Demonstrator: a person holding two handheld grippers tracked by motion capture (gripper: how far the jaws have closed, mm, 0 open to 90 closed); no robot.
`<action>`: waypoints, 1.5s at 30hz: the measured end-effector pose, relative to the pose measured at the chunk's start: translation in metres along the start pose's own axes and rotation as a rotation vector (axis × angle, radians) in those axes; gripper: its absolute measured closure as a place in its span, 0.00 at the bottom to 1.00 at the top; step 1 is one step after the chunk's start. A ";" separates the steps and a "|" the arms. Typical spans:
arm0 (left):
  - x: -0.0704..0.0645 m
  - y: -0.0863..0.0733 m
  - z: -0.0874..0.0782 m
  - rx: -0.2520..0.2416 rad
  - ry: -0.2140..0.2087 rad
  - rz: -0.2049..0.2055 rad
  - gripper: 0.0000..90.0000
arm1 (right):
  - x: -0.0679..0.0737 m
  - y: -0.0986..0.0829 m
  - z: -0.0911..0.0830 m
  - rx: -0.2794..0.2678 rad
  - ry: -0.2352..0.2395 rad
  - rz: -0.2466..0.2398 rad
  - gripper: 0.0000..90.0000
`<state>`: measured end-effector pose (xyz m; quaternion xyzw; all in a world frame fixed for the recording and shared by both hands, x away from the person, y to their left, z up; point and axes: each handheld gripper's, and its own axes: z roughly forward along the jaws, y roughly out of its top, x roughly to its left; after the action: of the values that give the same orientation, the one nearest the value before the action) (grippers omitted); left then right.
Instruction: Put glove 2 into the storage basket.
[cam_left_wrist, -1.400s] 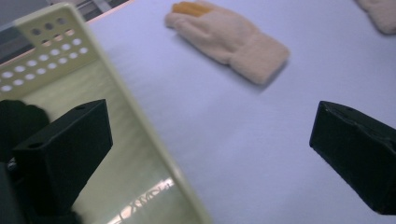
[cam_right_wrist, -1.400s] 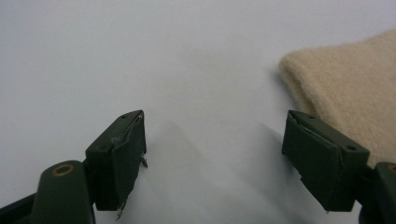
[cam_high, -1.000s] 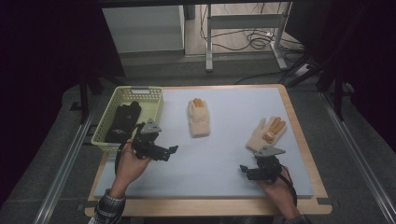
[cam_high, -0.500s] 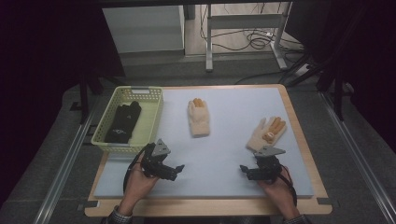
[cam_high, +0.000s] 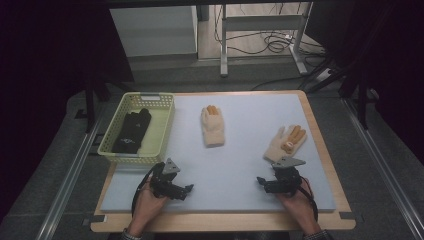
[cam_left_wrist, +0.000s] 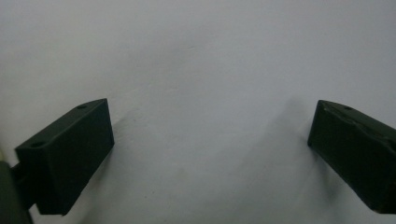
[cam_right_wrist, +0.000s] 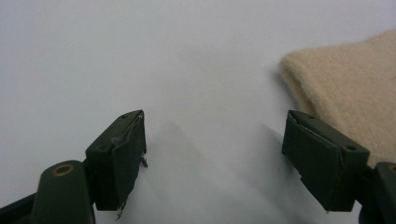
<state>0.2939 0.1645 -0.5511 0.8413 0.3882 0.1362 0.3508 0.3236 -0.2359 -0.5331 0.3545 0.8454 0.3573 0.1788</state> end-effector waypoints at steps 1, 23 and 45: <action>0.000 0.000 0.000 0.001 0.001 0.002 0.01 | 0.000 0.000 0.000 0.000 0.000 0.000 0.24; 0.000 -0.001 0.001 -0.001 0.001 0.001 0.01 | 0.001 0.011 0.001 -0.016 0.033 0.021 0.25; 0.000 -0.001 0.000 -0.001 0.001 0.002 0.01 | 0.001 0.087 0.054 -0.055 0.090 -0.011 0.48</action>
<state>0.2937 0.1645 -0.5518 0.8413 0.3877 0.1371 0.3508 0.3941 -0.1666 -0.5064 0.3282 0.8444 0.3950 0.1522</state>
